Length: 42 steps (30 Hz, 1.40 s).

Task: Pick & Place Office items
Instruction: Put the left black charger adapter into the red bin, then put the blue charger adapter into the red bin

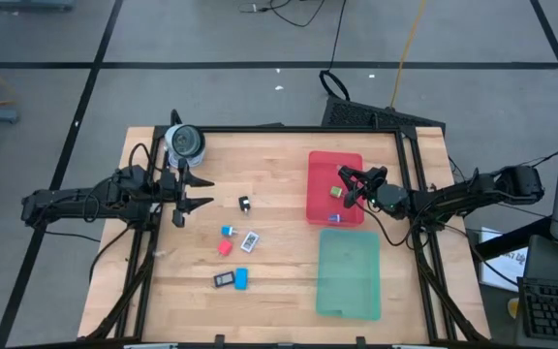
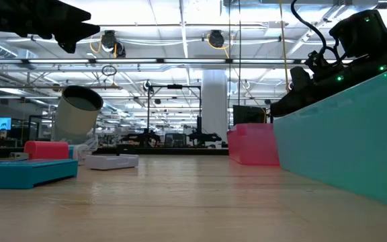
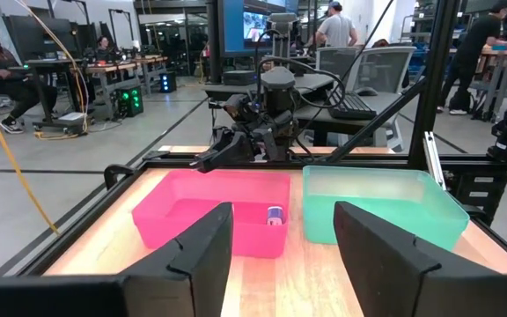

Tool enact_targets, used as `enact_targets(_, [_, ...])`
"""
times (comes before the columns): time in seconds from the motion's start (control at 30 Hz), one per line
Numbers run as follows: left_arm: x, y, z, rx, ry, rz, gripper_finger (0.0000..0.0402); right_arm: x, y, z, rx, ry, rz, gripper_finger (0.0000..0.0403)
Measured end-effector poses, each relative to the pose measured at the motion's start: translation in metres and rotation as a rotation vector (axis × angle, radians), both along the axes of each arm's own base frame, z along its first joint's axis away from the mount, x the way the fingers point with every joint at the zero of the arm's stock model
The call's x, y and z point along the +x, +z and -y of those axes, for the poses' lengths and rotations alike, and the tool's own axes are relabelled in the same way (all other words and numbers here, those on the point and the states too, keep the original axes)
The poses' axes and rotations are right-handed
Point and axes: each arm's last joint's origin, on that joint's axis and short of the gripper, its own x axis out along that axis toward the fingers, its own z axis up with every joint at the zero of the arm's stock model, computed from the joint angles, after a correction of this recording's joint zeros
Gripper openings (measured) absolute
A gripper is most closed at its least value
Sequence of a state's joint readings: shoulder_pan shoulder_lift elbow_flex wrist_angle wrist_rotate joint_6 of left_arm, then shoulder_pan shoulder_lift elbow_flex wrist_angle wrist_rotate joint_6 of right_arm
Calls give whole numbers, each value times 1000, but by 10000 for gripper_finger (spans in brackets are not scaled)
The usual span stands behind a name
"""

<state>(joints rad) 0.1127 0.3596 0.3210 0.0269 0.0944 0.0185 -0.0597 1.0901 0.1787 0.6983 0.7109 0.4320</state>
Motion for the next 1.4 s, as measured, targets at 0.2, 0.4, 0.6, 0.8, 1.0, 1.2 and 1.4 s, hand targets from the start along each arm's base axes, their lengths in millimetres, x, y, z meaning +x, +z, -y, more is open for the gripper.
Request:
enact_targets(0.2, [0,0,0,0,0,0,214,0,0,0,-1,0,-1,169])
enact_targets(0.4, [0,0,0,0,0,0,207,0,0,0,0,5,-1,165])
enact_targets(0.6, [0,0,0,0,0,0,192,0,0,0,0,5,-1,175])
enact_targets(0.8, [0,0,0,0,0,-1,176,0,0,0,0,5,-1,188])
enact_targets(1.0, [0,0,0,0,0,0,163,0,0,0,0,5,-1,202])
enact_targets(1.2, [0,0,0,0,0,0,153,0,0,0,1,5,-1,210])
enact_targets(1.4, [0,0,0,0,0,0,158,1,4,0,-26,12,20,206])
